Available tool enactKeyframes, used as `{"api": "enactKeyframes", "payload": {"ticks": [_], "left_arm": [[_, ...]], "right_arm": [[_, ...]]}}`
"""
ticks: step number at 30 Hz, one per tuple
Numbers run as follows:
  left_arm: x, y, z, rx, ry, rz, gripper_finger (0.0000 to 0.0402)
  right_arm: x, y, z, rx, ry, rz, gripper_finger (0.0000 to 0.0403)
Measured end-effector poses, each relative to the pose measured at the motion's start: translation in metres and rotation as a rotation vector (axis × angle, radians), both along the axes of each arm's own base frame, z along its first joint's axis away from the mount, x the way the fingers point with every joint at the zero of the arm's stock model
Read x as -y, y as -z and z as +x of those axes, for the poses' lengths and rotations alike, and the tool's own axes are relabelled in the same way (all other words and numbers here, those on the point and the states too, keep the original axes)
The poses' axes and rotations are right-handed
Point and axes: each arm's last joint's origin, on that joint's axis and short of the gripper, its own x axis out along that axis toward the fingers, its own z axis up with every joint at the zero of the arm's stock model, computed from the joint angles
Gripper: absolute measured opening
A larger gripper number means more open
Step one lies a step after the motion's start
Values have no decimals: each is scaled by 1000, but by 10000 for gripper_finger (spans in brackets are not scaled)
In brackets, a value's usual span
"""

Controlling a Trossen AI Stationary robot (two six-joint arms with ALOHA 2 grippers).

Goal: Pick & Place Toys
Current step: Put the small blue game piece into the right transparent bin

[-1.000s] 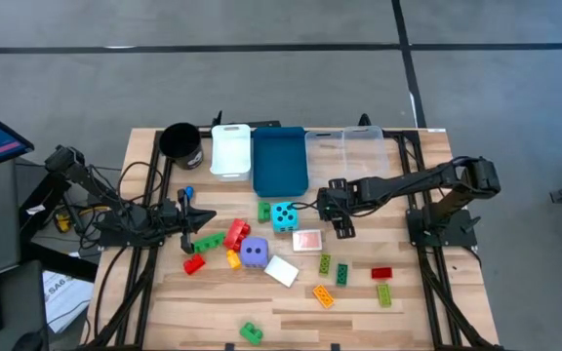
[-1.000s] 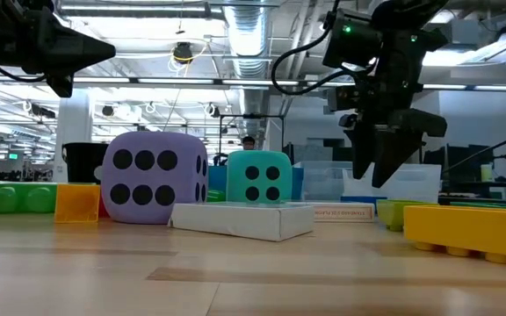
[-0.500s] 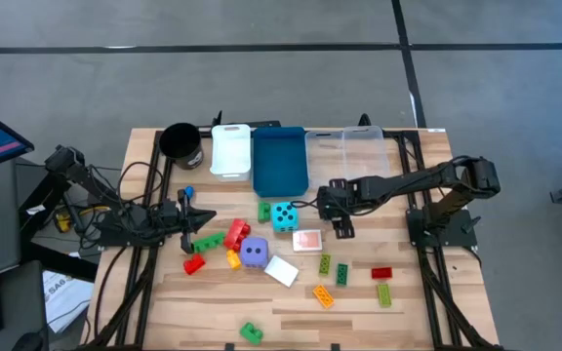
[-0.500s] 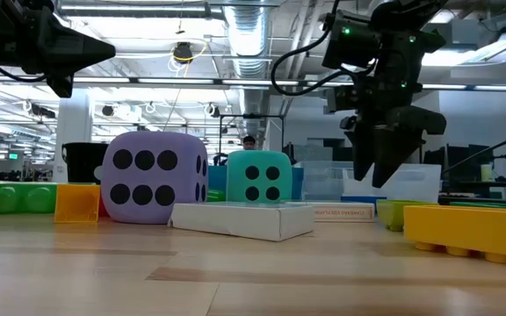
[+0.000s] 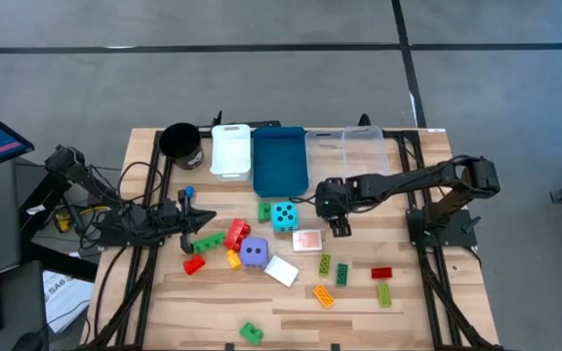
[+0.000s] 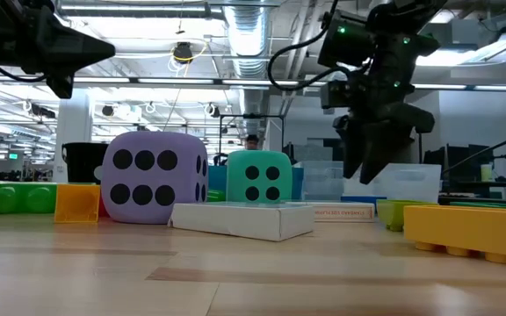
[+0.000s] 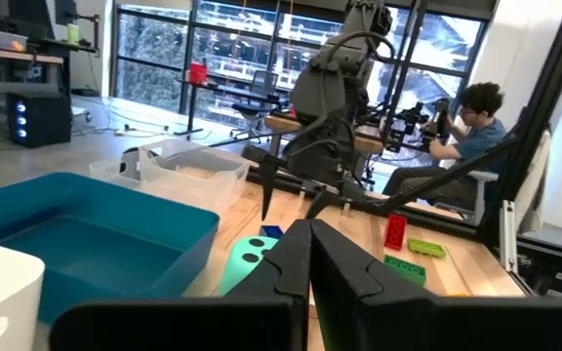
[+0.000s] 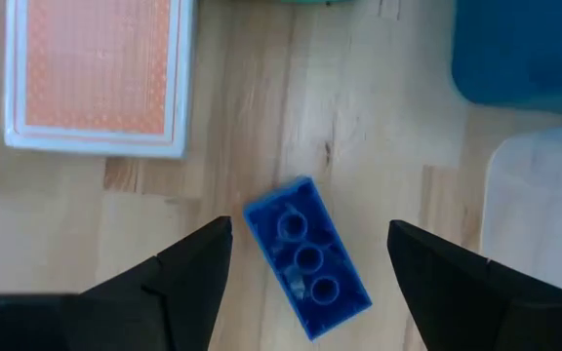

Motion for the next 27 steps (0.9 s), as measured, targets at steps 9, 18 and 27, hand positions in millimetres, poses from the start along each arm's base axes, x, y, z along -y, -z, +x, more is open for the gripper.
{"api": "enactKeyframes", "payload": {"ticks": [9,18,27], "left_arm": [[0,0,0,0,10,1,0],[0,0,0,0,12,4,0],[0,0,0,0,12,2,0]], "right_arm": [[1,44,13,-157,0,-2,270],[-6,42,27,-245,9,-40,213],[-9,8,37,-157,79,-48,129]]}}
